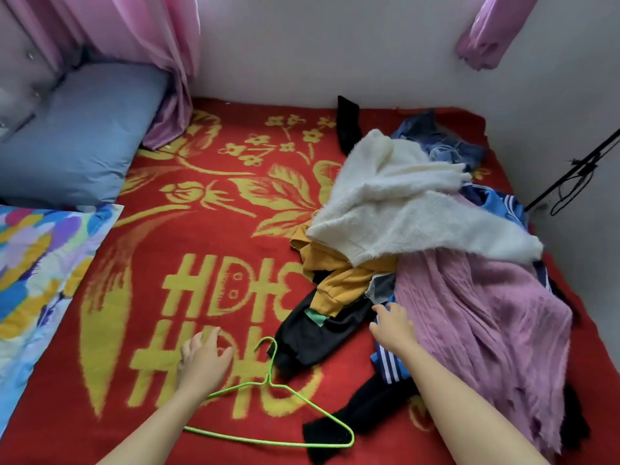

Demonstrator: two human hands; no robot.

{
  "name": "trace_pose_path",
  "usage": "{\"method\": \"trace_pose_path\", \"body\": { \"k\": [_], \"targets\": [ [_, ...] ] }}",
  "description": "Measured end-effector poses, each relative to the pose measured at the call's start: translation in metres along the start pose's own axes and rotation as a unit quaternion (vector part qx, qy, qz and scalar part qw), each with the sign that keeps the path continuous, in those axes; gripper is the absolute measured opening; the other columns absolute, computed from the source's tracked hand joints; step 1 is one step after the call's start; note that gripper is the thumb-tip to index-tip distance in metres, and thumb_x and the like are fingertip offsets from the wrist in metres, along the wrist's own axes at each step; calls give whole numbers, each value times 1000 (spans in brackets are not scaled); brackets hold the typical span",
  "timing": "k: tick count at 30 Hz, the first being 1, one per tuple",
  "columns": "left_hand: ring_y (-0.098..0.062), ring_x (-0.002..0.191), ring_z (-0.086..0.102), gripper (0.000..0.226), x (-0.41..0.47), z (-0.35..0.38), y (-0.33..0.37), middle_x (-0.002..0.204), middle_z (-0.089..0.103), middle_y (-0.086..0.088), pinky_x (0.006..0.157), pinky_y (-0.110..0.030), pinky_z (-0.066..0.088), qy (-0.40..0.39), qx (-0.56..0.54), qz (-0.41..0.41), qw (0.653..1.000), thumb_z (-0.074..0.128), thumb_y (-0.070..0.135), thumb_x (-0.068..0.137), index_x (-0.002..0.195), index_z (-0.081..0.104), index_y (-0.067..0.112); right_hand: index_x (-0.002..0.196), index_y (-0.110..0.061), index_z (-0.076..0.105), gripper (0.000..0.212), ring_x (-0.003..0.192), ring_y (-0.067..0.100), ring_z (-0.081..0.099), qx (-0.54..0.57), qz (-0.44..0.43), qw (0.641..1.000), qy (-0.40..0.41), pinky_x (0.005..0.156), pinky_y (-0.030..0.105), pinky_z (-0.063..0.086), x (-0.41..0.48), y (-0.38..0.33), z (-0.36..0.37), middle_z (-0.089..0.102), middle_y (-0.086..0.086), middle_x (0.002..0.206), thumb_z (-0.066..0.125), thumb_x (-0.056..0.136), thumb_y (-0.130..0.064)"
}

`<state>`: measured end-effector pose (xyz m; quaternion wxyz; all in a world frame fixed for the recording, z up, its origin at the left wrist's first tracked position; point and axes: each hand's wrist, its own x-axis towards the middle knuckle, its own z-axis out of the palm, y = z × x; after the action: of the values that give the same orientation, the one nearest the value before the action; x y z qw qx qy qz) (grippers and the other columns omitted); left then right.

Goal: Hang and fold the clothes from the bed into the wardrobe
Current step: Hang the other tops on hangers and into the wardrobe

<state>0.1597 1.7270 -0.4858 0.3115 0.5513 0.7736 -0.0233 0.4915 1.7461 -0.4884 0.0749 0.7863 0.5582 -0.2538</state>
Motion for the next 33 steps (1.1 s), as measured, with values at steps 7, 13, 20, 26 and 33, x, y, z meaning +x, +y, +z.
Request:
{"method": "trace_pose_path", "body": {
  "k": [7, 13, 20, 26, 33],
  "targets": [
    [-27, 141, 12, 53, 52, 16, 35, 153, 21, -10, 111, -43, 22, -2, 46, 10, 999, 40, 34, 97, 146, 25, 21, 141, -18, 31, 51, 138, 27, 20, -113, -30, 990, 84, 103, 37, 32, 86, 25, -30, 28, 10, 146, 45, 93, -24],
    [-25, 142, 11, 53, 91, 48, 78, 154, 20, -8, 112, -43, 23, -30, 48, 44, 997, 39, 35, 98, 147, 23, 21, 144, -17, 29, 58, 135, 30, 25, -181, -19, 973, 141, 104, 43, 33, 150, 64, -54, 30, 13, 146, 52, 91, -22],
    [-23, 144, 6, 53, 122, 73, 102, 155, 17, -8, 113, -43, 20, -40, 7, 49, 998, 39, 34, 99, 147, 22, 23, 149, -23, 16, 64, 144, 35, 7, -296, -106, 943, 112, 111, 54, 19, 207, 69, -40, 9, 18, 156, 48, 94, -14],
    [-21, 143, 8, 53, 131, 84, 88, 154, 18, -4, 112, -42, 23, -33, -4, 32, 999, 39, 37, 98, 147, 22, 26, 142, -23, 33, 45, 143, 33, 10, -346, -71, 929, 109, 110, 50, 18, 244, 59, -52, 13, 17, 154, 34, 98, -15],
    [-22, 139, 16, 52, 107, 83, 76, 150, 27, -5, 109, -39, 27, -38, -18, 10, 999, 41, 37, 98, 146, 26, 24, 119, -9, 53, 35, 99, 31, 56, -123, -71, 982, 127, 84, 33, 36, 199, 50, -50, 63, 12, 109, 39, 88, 2]
  ]
}}
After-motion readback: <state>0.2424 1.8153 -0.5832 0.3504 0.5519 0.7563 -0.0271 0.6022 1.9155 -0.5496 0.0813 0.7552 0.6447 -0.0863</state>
